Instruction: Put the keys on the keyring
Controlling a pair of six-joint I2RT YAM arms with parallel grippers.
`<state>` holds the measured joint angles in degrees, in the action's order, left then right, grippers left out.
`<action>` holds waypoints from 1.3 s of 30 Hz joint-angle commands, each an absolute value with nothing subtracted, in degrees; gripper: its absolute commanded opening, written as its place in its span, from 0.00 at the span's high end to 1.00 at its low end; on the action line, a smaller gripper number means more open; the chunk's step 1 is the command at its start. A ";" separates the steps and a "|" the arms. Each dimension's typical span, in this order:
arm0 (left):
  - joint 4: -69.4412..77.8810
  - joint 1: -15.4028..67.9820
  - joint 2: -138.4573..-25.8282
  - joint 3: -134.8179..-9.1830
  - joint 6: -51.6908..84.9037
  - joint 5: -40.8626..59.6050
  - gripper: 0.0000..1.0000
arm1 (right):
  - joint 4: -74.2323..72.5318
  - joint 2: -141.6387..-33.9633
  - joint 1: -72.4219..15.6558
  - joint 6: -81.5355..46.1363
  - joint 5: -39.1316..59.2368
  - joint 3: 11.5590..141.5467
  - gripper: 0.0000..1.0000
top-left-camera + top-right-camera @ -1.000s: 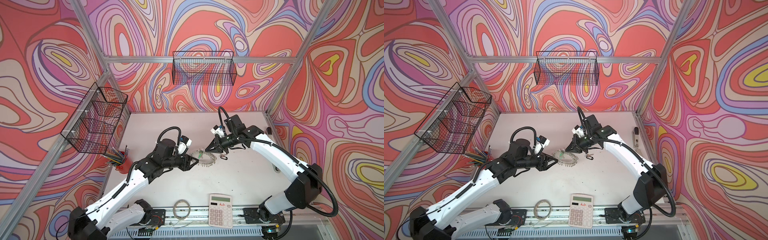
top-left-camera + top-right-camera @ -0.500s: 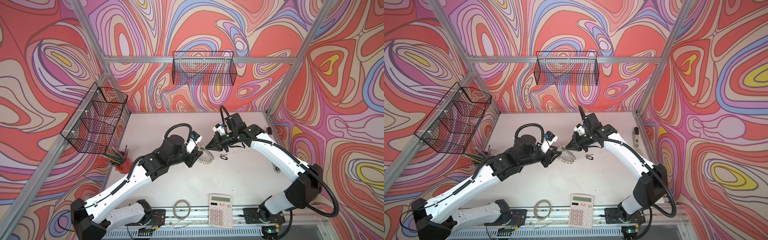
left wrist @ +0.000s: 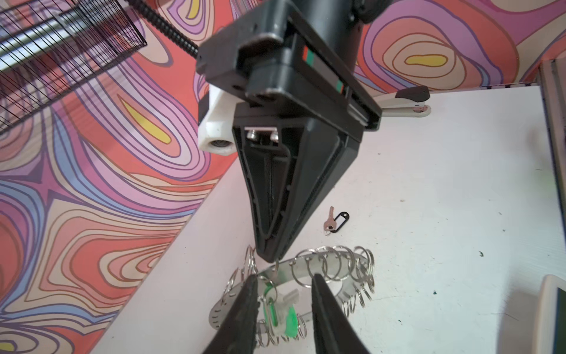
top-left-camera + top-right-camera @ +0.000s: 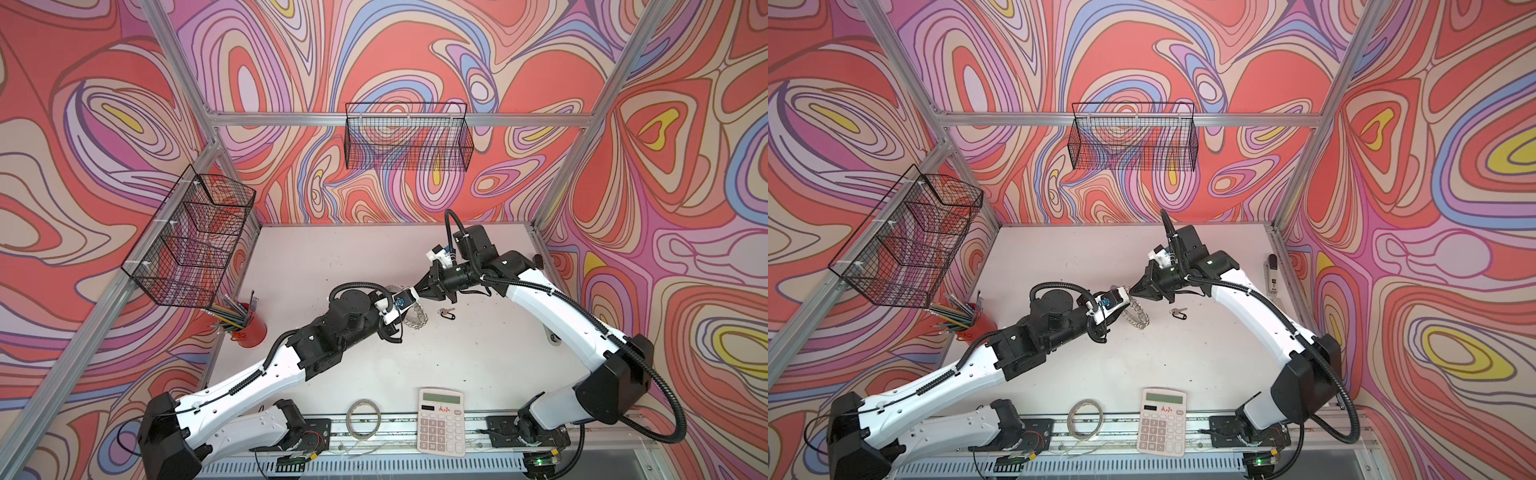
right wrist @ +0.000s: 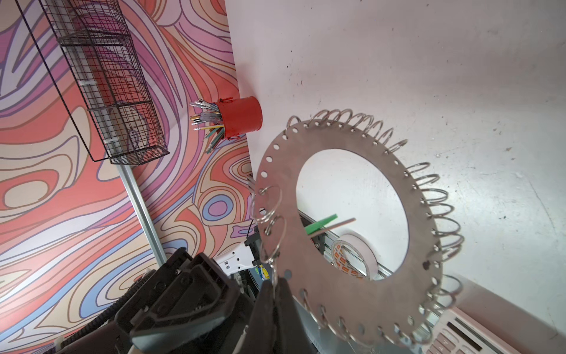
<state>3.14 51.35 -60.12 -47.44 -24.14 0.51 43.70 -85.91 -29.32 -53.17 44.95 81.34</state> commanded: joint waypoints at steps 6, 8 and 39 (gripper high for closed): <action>7.51 51.64 -62.58 -47.77 -29.29 -1.07 0.72 | 42.23 -84.20 -29.11 -54.14 46.67 81.35 1.00; 7.24 51.67 -62.35 -47.43 -29.27 -1.14 0.73 | 42.04 -84.03 -29.14 -54.13 46.67 80.92 1.00; 11.86 51.67 -64.07 -44.91 -29.64 -5.88 0.77 | 37.27 -82.68 -29.15 -57.30 48.31 78.40 1.00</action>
